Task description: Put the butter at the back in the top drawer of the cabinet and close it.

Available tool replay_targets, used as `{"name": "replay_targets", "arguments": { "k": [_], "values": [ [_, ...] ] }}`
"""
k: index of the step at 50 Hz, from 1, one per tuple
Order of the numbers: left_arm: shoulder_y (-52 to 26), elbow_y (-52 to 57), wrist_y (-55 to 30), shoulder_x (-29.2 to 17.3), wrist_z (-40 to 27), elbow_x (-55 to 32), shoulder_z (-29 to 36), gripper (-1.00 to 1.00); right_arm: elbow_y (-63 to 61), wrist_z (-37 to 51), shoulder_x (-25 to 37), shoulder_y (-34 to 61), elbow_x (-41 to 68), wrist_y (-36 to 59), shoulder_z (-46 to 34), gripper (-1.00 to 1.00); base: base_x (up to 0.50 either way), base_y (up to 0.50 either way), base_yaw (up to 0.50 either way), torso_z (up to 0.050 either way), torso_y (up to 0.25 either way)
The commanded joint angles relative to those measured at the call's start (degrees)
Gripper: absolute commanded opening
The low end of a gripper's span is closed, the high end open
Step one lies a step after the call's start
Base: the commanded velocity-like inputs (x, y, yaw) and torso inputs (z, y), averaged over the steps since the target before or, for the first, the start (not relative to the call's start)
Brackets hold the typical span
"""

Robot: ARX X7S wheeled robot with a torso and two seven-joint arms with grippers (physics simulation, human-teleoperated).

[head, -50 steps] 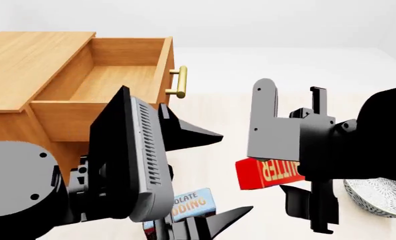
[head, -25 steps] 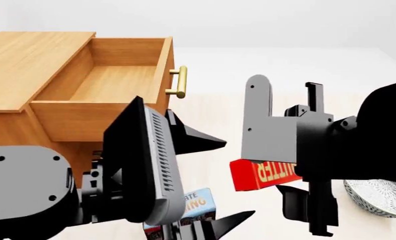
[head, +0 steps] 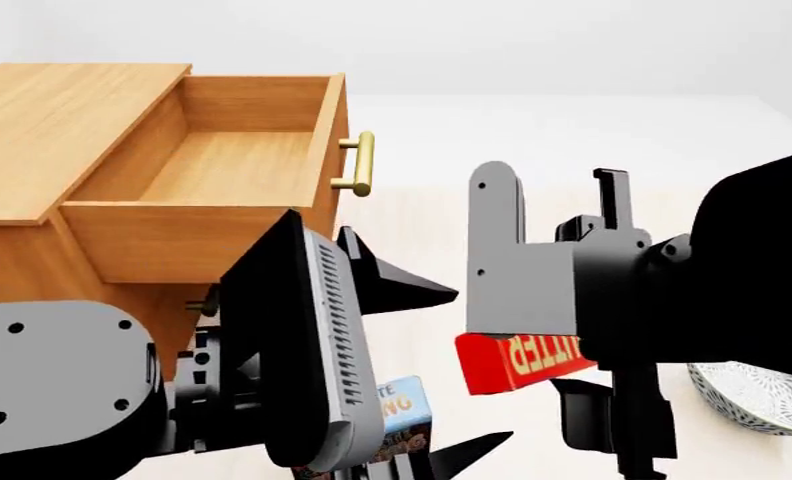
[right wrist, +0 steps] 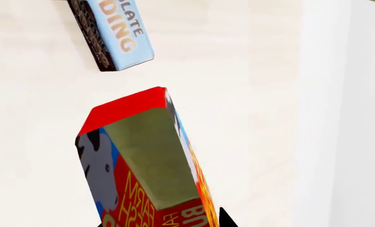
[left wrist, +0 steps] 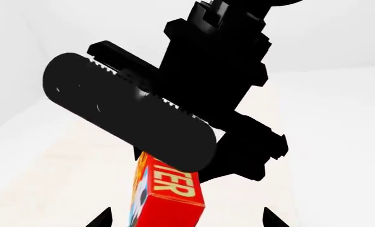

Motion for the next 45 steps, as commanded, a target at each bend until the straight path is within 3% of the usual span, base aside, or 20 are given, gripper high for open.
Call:
{"name": "replay_targets", "arguments": {
  "k": [1, 45],
  "values": [
    [0.65, 0.52, 0.48, -0.31, 1.19, 2.07, 0.85, 1.0, 0.6, 0.0, -1.44, 2.93, -1.93, 0.3, -0.6, -1.0, 0.0, 0.0, 0.0, 0.0, 0.0],
    [2.17, 0.29, 2.91, -0.24, 4.12, 6.4, 3.44, 1.0, 0.83, 2.43, -2.93, 6.15, 3.62, -0.15, 1.72, -1.0, 0.0, 0.0, 0.0, 0.0, 0.0]
  ]
}}
